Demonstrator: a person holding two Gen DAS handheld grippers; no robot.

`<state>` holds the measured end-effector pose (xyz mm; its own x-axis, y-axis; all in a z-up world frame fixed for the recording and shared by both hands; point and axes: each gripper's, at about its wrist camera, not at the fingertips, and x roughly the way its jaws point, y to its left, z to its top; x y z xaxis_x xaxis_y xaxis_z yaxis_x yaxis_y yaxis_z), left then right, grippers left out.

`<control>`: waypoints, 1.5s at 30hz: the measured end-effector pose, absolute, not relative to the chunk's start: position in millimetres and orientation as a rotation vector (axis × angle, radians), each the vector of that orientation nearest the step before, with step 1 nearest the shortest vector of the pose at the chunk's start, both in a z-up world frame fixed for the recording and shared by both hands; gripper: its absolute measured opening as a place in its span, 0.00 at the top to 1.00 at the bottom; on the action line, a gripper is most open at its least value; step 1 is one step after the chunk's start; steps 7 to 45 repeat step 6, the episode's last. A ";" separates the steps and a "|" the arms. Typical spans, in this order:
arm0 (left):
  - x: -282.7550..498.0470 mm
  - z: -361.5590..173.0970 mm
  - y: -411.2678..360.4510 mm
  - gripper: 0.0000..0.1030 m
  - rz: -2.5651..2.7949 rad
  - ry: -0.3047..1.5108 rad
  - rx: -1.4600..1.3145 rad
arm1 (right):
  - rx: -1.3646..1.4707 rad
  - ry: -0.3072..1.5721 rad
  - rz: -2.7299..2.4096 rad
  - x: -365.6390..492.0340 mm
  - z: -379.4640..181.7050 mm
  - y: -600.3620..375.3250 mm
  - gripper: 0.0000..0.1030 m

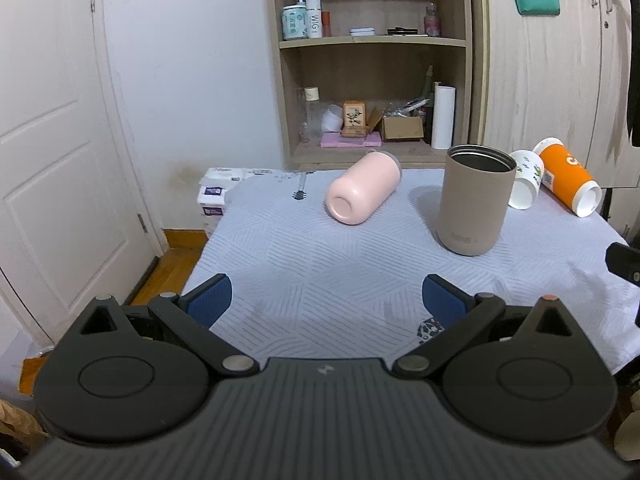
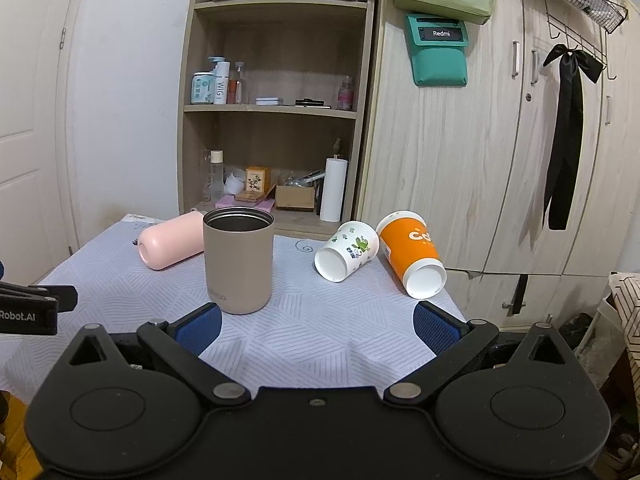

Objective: Flip cup upright

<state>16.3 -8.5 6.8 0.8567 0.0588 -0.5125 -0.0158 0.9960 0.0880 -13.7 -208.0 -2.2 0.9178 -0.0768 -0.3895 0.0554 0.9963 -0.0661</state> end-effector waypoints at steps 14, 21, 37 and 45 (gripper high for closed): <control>15.9 7.0 -8.5 0.00 0.039 0.541 0.082 | -0.055 0.404 -0.072 -13.6 -2.1 -208.5 0.00; 15.9 7.0 -8.5 0.00 0.039 0.541 0.082 | -0.055 0.404 -0.072 -13.6 -2.1 -208.5 0.00; 15.9 7.0 -8.5 0.00 0.039 0.541 0.082 | -0.055 0.404 -0.072 -13.6 -2.1 -208.5 0.00; 15.9 7.0 -8.5 0.00 0.039 0.541 0.082 | -0.055 0.404 -0.072 -13.6 -2.1 -208.5 0.00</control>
